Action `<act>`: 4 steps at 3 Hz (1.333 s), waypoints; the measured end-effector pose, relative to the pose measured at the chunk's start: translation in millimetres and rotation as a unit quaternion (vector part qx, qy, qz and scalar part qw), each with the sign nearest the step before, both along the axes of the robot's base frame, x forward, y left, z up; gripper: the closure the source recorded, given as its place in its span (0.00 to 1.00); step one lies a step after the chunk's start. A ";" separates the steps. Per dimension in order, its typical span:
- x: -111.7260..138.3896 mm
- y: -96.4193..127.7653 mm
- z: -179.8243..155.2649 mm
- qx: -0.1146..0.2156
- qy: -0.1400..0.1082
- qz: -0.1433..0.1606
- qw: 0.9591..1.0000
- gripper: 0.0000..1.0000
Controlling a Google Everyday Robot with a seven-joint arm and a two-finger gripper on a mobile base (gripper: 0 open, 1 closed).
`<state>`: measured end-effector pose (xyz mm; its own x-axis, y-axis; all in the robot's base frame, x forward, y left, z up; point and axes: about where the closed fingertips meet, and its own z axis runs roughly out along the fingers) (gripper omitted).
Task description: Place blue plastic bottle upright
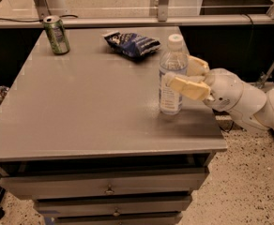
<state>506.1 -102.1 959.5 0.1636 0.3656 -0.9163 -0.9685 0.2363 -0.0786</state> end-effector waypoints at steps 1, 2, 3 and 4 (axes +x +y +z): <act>-0.9 4.0 -10.1 0.007 0.004 0.015 1.000 1.00; -1.0 8.2 -14.4 0.011 -0.002 0.032 0.999 0.82; -2.1 10.3 -17.5 0.010 -0.003 0.042 0.999 0.59; -2.6 12.7 -19.2 0.010 -0.004 0.049 0.999 0.36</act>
Offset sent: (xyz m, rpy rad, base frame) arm 0.0002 0.0078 -0.0218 0.0333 -0.0164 0.1005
